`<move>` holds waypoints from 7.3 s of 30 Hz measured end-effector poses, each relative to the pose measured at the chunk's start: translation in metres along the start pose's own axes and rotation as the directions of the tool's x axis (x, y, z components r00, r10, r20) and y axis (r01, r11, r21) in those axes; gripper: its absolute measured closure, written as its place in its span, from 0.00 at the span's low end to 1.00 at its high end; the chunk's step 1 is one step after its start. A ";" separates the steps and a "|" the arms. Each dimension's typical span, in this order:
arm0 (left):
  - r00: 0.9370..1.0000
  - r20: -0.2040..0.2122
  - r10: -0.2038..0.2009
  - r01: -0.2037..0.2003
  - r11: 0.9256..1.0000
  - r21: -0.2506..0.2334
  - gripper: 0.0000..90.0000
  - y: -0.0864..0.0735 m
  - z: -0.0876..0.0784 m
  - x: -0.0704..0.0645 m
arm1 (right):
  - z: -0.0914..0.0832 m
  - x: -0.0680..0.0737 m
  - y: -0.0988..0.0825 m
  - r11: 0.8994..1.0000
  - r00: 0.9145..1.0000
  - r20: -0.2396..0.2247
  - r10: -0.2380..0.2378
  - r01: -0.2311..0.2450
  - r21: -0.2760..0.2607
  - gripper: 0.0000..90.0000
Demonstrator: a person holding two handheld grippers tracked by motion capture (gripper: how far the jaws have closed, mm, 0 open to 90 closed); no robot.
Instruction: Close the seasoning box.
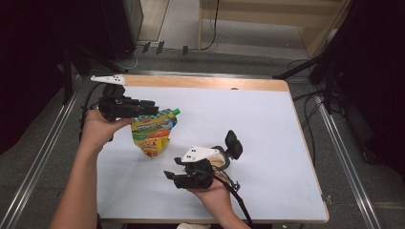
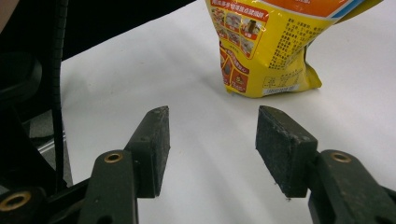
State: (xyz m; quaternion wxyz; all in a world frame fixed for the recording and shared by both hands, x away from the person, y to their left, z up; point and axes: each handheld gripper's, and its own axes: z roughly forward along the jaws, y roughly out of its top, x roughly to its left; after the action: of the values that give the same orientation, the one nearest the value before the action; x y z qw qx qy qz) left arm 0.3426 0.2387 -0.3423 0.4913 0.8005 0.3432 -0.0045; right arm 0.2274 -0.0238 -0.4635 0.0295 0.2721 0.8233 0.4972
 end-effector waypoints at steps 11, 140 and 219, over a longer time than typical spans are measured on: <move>1.000 -0.015 -0.018 0.018 1.000 -0.019 0.66 0.002 -0.011 0.001 | 0.000 0.000 -0.001 1.000 1.000 -0.005 0.002 -0.002 0.008 0.51; 0.982 -0.109 -0.155 0.162 0.985 0.053 0.45 -0.056 0.017 0.063 | -0.141 -0.116 0.013 0.980 0.962 0.187 0.199 -0.190 -0.062 1.00; 0.984 -0.134 -0.118 0.123 0.992 0.035 0.41 -0.059 0.018 0.062 | -0.132 -0.130 -0.003 0.994 0.979 0.173 0.109 -0.104 -0.042 0.50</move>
State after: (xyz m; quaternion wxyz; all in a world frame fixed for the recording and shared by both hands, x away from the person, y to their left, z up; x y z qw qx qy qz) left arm 0.3631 0.2744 -0.4190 0.4491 0.7873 0.4224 0.0111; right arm 0.2945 -0.1927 -0.4285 0.0795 0.3580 0.7935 0.4857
